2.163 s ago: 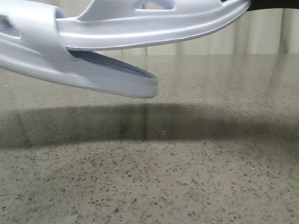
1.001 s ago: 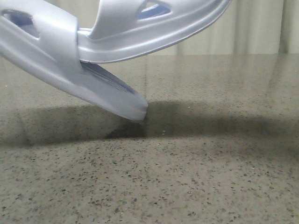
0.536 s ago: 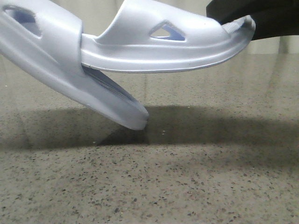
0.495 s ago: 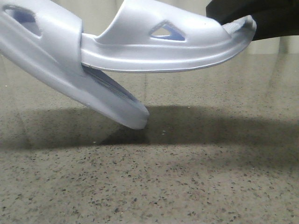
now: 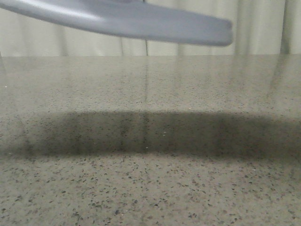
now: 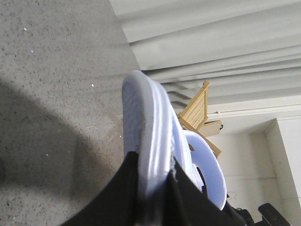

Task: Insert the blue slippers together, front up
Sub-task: 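Move the right-held slipper over the left-held one, soles stacking, then lower the stacked slippers onto the table and open both grippers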

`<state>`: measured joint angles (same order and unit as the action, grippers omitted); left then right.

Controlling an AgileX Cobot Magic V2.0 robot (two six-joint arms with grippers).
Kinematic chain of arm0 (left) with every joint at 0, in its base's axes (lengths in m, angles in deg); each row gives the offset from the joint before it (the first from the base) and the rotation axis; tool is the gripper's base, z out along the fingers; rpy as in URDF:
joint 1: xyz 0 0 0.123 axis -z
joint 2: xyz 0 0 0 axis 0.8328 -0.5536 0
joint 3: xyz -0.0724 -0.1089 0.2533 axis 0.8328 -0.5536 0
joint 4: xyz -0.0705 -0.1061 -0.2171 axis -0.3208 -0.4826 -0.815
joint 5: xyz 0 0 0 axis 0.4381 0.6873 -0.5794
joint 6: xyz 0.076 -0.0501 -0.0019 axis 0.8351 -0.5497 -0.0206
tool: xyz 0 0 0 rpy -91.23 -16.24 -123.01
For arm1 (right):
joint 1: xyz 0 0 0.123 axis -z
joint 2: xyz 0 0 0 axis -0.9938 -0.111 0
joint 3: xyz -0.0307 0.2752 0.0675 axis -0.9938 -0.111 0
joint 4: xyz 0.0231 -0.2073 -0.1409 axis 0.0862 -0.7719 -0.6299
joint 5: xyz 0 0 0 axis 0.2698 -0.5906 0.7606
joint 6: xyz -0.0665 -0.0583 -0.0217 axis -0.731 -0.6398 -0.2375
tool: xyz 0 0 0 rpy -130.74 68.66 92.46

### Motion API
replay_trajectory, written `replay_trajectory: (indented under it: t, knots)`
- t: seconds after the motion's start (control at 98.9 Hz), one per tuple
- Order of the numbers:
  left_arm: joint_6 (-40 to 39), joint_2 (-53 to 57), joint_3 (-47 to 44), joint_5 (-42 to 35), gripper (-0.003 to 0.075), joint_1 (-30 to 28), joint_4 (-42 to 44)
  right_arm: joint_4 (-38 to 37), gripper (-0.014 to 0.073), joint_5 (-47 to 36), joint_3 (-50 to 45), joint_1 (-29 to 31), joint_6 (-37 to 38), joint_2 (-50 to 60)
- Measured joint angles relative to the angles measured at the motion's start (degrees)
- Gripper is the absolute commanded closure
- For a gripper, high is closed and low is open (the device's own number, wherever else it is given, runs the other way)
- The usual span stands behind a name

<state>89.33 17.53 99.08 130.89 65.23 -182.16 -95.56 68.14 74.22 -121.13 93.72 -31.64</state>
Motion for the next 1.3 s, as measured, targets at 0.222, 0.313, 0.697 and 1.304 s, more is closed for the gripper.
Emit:
replay_trajectory:
  t: [0.222, 0.313, 0.697, 1.304]
  knots:
    - [0.0, 0.0, 0.0, -0.3, 0.0704, 0.1, 0.0, -5.2, 0.0228, 0.0, 0.0, 0.0, -0.1, 9.2]
    - [0.0, 0.0, 0.0, -0.9, 0.0704, 0.1, 0.0, -7.0, 0.0228, -0.1, 0.0, 0.0, -0.1, 12.4]
    - [2.6, -5.5, 0.0, -2.7, 0.0704, 0.1, -1.4, -8.0, 0.0228, -0.4, 0.0, 0.0, -0.1, 16.5]
    - [15.1, -23.3, 0.1, -3.8, 0.0704, 0.1, -8.3, -8.0, 0.0228, -0.4, 0.1, 0.0, -0.1, 16.5]
